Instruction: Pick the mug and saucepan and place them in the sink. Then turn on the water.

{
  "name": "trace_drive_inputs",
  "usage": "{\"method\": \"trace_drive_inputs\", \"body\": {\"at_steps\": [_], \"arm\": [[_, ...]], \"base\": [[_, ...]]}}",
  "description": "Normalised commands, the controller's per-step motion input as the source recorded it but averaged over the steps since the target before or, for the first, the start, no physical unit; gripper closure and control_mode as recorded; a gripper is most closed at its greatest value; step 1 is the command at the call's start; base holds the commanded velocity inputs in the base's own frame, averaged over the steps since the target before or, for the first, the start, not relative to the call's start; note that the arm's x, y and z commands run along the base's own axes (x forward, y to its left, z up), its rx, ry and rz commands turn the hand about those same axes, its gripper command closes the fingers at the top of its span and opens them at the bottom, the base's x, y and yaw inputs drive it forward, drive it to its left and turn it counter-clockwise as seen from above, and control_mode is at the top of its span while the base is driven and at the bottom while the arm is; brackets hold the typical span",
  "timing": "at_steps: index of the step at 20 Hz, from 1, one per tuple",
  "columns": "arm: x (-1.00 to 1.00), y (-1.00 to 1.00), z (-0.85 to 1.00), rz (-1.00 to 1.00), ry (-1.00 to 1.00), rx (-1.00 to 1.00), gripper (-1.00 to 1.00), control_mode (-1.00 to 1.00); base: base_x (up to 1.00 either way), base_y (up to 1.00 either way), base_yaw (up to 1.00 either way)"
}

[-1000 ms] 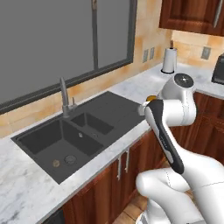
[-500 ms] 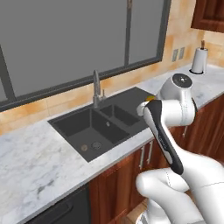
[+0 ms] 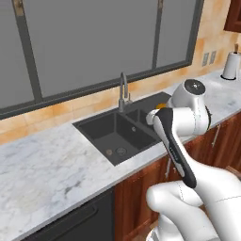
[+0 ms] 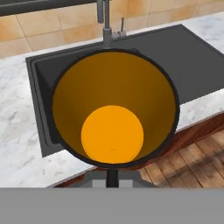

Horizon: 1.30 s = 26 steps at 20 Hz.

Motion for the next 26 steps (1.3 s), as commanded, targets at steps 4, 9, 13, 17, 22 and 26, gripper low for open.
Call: {"method": "trace_drive_inputs", "body": {"at_steps": [4, 9, 13, 17, 22, 26], "arm": [[0.00, 0.00, 0.00, 0.00, 0.00, 0.00, 1.00, 1.00], [0.00, 0.00, 0.00, 0.00, 0.00, 0.00, 1.00, 1.00], [0.00, 0.00, 0.00, 0.00, 0.00, 0.00, 1.00, 1.00], [0.00, 0.00, 0.00, 0.00, 0.00, 0.00, 1.00, 1.00], [0.00, 0.00, 0.00, 0.00, 0.00, 0.00, 1.00, 1.00], [0.00, 0.00, 0.00, 0.00, 0.00, 0.00, 1.00, 1.00]], "base": [[0.41, 0.32, 0.15], [0.58, 0.07, 0.14], [0.29, 0.09, 0.14], [0.27, 0.04, 0.14], [0.14, 0.00, 0.08], [0.06, 0.01, 0.03]]}}
